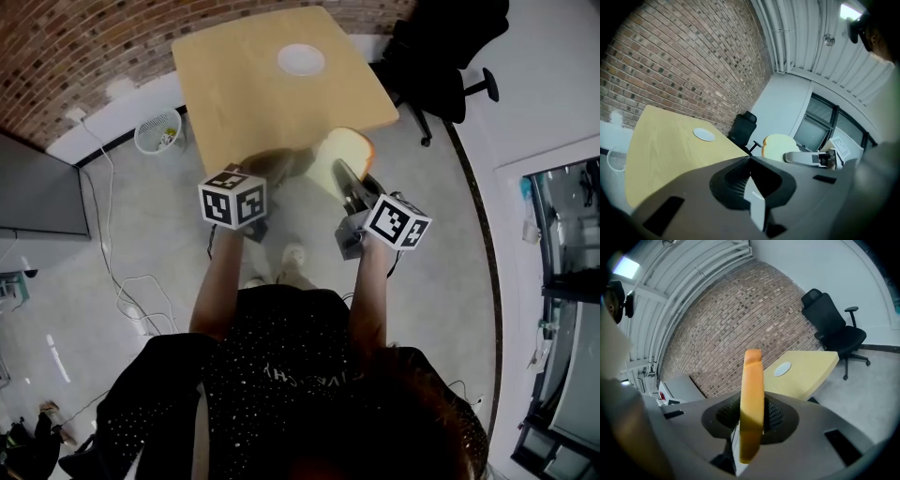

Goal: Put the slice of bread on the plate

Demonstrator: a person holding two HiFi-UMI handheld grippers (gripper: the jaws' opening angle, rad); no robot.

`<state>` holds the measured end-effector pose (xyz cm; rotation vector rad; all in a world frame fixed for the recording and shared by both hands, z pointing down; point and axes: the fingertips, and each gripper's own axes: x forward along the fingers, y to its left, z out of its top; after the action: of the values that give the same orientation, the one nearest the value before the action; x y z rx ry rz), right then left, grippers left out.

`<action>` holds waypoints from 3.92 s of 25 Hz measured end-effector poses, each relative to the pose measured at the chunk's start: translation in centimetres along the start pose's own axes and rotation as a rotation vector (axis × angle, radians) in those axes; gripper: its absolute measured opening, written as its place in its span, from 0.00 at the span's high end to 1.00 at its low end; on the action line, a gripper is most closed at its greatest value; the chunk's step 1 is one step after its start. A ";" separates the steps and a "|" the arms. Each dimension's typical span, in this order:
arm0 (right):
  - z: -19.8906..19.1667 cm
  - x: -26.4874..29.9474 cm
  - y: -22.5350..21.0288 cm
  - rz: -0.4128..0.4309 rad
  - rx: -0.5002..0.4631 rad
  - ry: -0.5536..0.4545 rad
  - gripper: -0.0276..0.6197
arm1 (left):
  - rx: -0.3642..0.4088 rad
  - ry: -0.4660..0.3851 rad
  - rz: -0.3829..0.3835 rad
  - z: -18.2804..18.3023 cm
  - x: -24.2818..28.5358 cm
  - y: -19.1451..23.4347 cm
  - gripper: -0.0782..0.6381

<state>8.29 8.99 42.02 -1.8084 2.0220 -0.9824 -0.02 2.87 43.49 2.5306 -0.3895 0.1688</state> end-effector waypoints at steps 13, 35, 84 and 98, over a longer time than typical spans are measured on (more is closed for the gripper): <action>5.2 3.4 -5.1 0.087 0.003 0.036 0.81 | 0.014 -0.040 0.073 1.8 6.4 0.9 0.88; 5.8 2.0 -7.6 0.096 0.048 0.049 0.81 | -0.021 -0.075 0.113 1.6 7.7 0.9 0.88; 15.3 27.9 -17.7 0.027 0.138 0.266 0.81 | -0.186 -0.124 0.220 15.8 24.9 23.9 0.88; 16.2 35.3 -19.0 0.096 0.201 0.429 0.81 | -0.118 -0.131 0.377 16.6 24.4 26.5 0.88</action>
<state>25.90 -29.54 50.58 -1.4765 2.1193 -1.5895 15.49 -33.25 48.33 2.3364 -0.9014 0.1189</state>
